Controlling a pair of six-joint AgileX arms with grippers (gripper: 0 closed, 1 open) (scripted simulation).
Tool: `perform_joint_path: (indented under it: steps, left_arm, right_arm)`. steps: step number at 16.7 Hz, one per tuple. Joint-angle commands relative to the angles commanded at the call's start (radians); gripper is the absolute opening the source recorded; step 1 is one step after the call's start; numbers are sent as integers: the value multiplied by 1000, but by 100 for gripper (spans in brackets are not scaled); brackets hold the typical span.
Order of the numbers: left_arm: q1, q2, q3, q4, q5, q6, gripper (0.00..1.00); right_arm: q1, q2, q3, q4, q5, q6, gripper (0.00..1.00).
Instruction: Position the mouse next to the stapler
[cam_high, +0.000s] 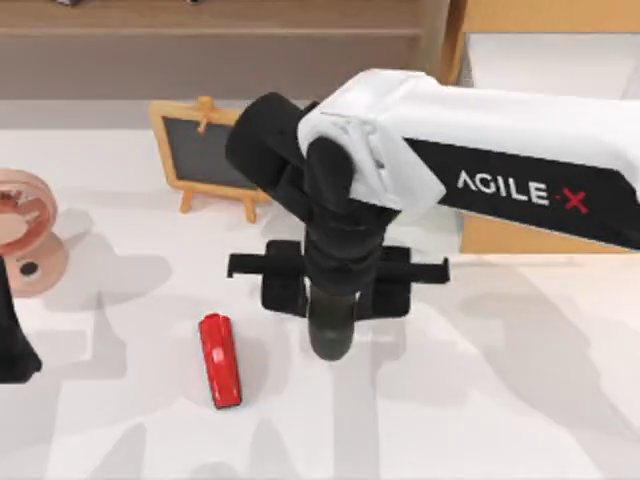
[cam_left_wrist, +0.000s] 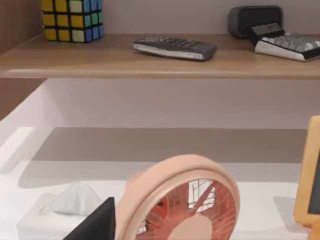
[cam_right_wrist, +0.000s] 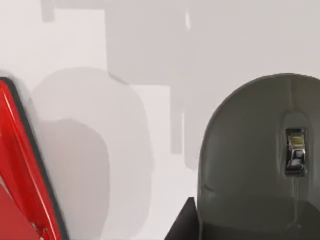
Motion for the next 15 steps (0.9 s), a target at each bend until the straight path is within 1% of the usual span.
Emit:
perform_joint_path:
  steps: [4, 10, 15]
  left_arm:
    - [0, 0, 0, 0, 0, 0, 100]
    - [0, 0, 0, 0, 0, 0, 100]
    - [0, 0, 0, 0, 0, 0, 100]
  right_arm:
    - [33, 20, -32, 12, 11, 10, 0]
    - [28, 17, -31, 11, 8, 13, 0]
    - [19, 24, -37, 11, -14, 29, 0]
